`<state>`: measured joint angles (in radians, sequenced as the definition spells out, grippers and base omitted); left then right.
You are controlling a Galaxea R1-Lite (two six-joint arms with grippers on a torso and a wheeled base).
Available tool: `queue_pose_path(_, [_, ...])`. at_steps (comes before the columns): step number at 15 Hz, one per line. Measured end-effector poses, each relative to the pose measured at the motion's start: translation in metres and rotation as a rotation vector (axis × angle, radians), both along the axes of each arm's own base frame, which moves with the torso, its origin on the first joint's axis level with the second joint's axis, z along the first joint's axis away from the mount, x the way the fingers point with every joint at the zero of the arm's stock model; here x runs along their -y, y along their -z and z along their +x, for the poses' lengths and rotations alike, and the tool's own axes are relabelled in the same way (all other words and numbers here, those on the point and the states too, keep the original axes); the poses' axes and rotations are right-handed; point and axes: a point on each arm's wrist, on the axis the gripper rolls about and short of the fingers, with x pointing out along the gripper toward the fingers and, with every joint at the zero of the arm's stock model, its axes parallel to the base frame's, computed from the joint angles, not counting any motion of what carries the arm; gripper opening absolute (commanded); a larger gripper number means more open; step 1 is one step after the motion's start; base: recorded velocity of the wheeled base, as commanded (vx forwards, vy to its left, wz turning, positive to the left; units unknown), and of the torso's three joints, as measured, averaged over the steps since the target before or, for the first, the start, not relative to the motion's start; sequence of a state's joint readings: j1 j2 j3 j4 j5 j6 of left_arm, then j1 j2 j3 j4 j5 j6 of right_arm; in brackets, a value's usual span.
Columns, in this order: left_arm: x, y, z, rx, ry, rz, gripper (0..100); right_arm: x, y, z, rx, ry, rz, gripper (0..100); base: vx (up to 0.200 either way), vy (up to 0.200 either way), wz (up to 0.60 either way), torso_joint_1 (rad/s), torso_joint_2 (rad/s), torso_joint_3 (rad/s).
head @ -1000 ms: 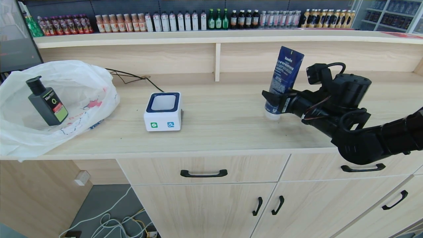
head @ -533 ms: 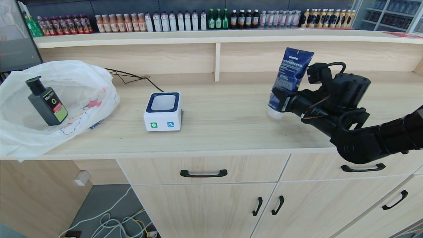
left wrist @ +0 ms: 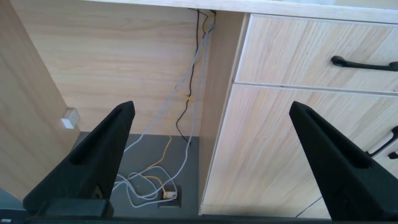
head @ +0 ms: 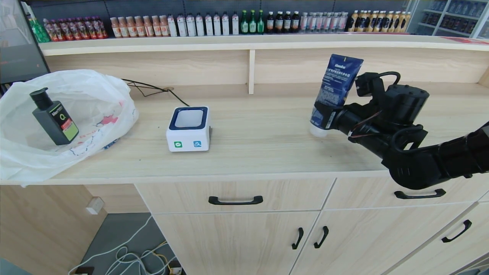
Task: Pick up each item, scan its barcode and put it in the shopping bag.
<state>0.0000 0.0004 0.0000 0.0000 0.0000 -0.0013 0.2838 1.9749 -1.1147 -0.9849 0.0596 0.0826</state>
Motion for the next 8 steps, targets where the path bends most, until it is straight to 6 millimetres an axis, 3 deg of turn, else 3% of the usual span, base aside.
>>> queue_pose_path(4, [0.0, 0.0, 0.0, 0.0, 0.0, 0.0, 100, 0.002, -0.003, -0.005, 0.005, 0.0, 0.001, 0, 0.0, 0.0, 0.0, 0.0, 0.0, 0.0])
queue_pose_path(8, [0.0, 0.0, 0.0, 0.0, 0.0, 0.0, 100, 0.003, -0.019, -0.013, 0.045, -0.004, 0.013, 0, 0.0, 0.0, 0.0, 0.0, 0.0, 0.0])
